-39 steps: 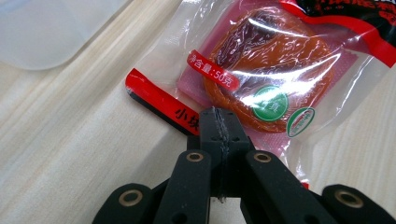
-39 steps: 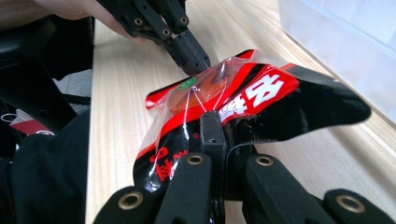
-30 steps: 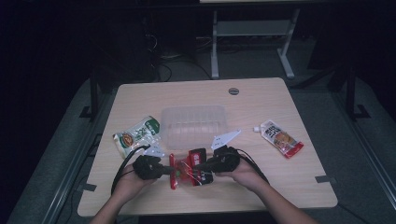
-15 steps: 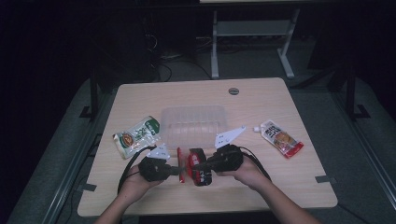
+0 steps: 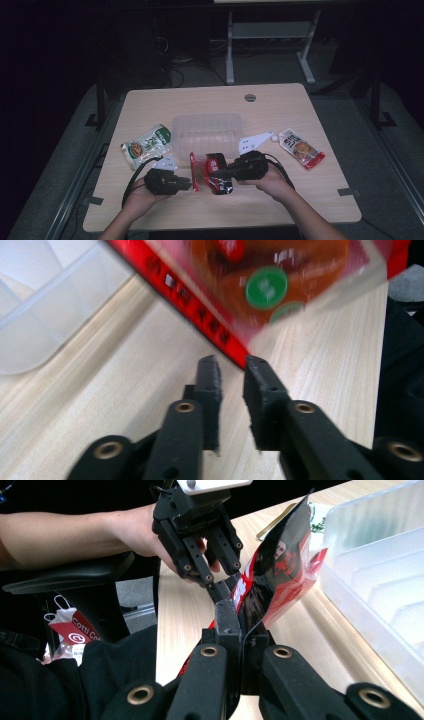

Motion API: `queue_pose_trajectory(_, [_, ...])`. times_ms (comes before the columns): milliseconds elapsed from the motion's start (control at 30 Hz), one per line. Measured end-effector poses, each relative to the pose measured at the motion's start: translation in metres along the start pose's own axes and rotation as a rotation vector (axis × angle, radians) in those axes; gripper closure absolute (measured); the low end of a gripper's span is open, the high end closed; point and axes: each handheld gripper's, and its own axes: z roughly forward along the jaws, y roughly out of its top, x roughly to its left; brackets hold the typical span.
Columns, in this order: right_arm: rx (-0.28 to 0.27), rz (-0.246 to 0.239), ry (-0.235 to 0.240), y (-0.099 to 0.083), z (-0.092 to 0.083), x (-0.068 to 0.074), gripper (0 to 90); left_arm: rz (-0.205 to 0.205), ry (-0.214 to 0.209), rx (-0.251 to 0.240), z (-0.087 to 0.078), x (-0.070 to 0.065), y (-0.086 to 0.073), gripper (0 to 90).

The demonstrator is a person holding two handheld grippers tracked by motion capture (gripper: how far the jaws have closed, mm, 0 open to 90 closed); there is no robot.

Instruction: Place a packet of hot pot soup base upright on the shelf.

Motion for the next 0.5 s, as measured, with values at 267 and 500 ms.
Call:
queue_pose_trajectory(267, [-0.025,-0.003,-0.029,0.002,-0.014,-0.003,90.0,-0.009,-0.002,0.038,0.005,-0.001,-0.004,55.7])
queue_pose_trajectory(500, [-0.046,0.004,-0.055,0.008,-0.025,-0.005,90.0,-0.007,0.01,0.047,0.007,-0.001,-0.006,47.1])
